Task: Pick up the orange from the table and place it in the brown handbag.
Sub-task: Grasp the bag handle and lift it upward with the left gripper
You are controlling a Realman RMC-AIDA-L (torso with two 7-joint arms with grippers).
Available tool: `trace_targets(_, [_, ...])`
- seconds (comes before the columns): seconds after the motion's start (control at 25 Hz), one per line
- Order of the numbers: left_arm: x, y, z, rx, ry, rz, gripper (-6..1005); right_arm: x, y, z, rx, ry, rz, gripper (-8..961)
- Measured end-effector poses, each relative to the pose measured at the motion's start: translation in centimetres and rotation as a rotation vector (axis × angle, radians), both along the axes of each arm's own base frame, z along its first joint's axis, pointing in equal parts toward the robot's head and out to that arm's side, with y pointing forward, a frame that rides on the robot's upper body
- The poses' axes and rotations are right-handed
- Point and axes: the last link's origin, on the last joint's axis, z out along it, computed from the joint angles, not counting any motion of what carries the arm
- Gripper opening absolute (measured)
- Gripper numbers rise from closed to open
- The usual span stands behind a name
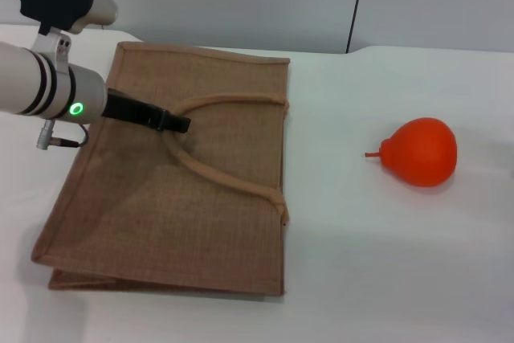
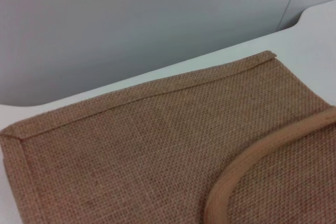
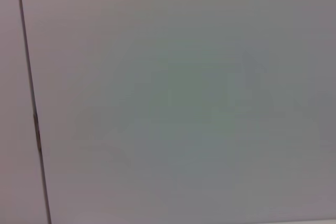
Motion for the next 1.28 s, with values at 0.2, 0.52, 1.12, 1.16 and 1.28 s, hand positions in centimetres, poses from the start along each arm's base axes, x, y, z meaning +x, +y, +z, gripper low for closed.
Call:
trace_targets(0.2, [0.02, 0.2, -0.39, -0.005, 0.003, 0.001, 699, -0.04, 0.01, 0.0, 0.0, 0.0, 0.002, 895])
trace_targets(0.52, [0.08, 0.47, -0.93, -0.014, 0.004, 0.007, 683, -0.09, -0.02, -0.06, 0.0, 0.002, 0.004, 895])
trace_targets(1.12, [-0.71, 0.53, -0.88, -0.003, 0.025, 0.026, 657, -0.12, -0.02, -0.04, 0.002, 0.002, 0.006, 895])
trace_targets(1.16, [-0.74, 0.54, -0.86, -0.002, 0.025, 0.028, 658, -0.12, -0.02, -0.04, 0.002, 0.002, 0.006, 895])
trace_targets(1.28, [-0.76, 0.62, -0.78, 0.005, 0.025, 0.029, 661, -0.12, -0.02, -0.03, 0.002, 0.002, 0.006, 895])
